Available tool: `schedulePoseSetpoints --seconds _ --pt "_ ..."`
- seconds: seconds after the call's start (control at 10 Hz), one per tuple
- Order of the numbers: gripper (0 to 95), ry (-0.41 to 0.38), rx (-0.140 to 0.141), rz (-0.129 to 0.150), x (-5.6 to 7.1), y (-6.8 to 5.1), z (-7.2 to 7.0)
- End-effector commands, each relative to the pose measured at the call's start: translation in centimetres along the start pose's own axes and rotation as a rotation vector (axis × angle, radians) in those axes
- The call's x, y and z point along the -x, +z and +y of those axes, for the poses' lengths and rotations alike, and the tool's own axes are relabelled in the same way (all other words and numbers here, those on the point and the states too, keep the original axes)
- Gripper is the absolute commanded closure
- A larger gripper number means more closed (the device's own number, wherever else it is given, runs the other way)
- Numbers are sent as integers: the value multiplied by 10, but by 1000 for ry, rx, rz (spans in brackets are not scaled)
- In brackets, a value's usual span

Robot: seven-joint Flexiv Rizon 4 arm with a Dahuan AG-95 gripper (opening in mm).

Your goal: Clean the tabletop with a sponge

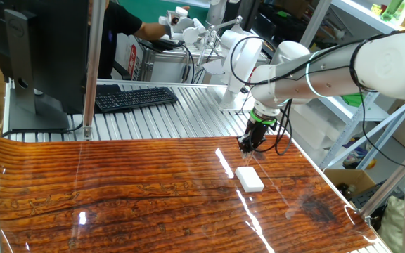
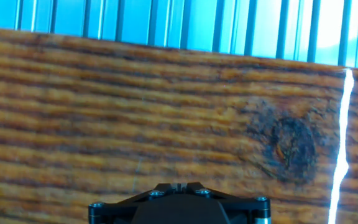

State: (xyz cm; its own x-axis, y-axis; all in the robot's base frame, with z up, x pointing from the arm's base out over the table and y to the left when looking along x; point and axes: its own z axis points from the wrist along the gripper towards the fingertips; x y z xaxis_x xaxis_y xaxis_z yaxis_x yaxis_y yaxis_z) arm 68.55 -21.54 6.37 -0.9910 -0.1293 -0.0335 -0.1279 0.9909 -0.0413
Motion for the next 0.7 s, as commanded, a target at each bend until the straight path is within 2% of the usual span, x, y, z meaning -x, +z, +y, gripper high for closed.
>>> schedulePoseSetpoints --seconds 0.1,0.2,0.4,0.7 --pt "950 -2 0 -1 2 1 -1" --pt "950 3 2 12 2 1 -1" --pt "950 13 10 10 2 1 -1" --pt "950 32 -11 21 2 1 -1"
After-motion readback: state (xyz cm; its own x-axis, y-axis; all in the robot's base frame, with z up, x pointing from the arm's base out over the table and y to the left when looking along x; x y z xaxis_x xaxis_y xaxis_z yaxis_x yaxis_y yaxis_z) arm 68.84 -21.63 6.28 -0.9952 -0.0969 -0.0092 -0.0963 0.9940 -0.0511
